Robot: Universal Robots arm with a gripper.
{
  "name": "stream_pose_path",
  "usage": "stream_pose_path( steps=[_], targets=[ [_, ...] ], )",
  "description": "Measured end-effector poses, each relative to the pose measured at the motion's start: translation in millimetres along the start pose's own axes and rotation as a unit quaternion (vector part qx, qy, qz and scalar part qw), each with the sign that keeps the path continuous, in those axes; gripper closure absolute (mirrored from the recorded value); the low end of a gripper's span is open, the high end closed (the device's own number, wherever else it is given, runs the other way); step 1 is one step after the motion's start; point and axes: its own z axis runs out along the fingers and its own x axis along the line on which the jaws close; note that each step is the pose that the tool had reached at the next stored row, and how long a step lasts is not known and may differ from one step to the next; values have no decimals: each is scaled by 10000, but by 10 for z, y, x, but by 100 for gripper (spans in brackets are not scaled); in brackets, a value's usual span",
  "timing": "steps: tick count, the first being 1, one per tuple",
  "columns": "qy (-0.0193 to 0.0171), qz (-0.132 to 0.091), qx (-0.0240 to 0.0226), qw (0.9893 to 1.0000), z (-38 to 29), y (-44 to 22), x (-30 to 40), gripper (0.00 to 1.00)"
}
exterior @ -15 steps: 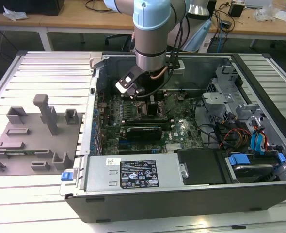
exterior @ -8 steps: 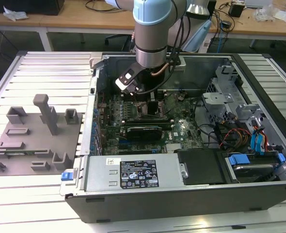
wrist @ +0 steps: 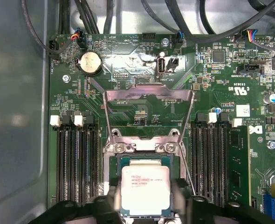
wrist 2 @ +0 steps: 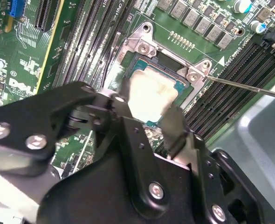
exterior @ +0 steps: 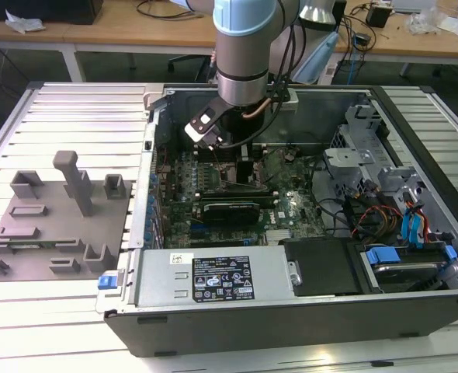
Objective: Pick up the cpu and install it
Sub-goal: 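Place the cpu into insertion slot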
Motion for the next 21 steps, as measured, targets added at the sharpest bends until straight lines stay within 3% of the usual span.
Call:
stream_pose_path(
  steps=[1, 2, 6, 8, 21],
  targets=[
    [0, 0, 0, 10000, 0, 0, 0, 53],
    [-1, 0, 0, 10000, 0, 0, 0, 59],
    [-2, 0, 0, 10000, 0, 0, 0, 83],
    [-3, 0, 0, 10000, 0, 0, 0, 89],
    [-7, 0, 0, 10000, 0, 0, -3, 89]
  ],
)
